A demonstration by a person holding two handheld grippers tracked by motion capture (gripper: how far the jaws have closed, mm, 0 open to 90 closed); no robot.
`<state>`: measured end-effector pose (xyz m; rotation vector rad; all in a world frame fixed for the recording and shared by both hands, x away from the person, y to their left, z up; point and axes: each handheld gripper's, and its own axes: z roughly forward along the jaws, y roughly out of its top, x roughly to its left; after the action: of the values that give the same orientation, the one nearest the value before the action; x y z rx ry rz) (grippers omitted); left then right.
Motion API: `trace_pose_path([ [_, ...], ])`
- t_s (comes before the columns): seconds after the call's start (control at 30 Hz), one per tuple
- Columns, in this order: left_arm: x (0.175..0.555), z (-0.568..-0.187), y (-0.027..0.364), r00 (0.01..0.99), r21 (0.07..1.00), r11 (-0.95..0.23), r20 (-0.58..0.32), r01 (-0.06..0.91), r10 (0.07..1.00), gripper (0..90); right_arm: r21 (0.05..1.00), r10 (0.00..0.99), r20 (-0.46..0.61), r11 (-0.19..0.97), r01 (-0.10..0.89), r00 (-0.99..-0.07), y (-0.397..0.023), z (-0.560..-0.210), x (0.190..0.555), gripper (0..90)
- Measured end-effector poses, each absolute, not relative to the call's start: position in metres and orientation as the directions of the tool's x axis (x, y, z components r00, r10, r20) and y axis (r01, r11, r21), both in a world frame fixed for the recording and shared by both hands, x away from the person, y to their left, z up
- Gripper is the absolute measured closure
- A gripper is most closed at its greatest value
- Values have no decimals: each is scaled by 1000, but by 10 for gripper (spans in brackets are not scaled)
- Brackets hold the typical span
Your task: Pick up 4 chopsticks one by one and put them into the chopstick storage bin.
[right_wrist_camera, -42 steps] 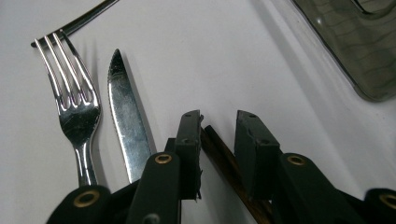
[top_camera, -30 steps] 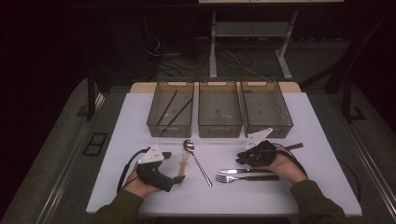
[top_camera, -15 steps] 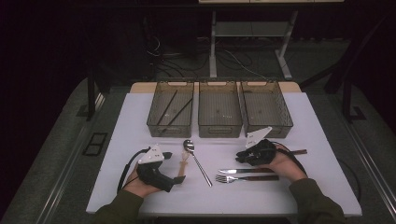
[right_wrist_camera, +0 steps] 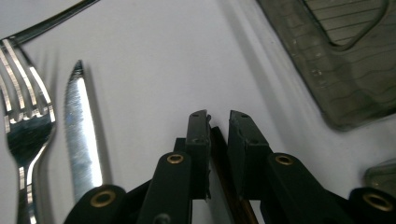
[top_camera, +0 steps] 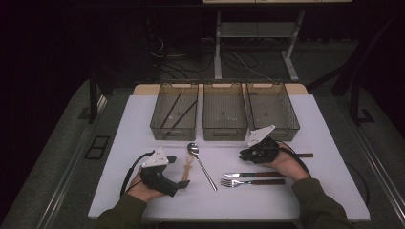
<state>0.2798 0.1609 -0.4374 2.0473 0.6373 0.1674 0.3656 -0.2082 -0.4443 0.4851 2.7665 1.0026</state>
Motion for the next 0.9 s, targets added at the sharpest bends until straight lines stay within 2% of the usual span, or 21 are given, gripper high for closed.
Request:
trace_pose_path([
  [0.53,280,-437,161,857,832,-413,-134,370,497,0,657,429,-17,685,313,-903,-201,-446,392,800],
  [0.57,280,-438,161,857,832,-413,-135,371,497,0,661,432,-16,681,315,-902,-201,-446,392,795],
  [0.63,279,-437,161,858,831,-415,-134,370,496,0,663,453,-21,674,327,-891,-202,-446,391,699],
  [0.9,279,-438,161,859,831,-413,-139,371,492,0,700,490,19,616,361,-872,-238,-420,375,650],
])
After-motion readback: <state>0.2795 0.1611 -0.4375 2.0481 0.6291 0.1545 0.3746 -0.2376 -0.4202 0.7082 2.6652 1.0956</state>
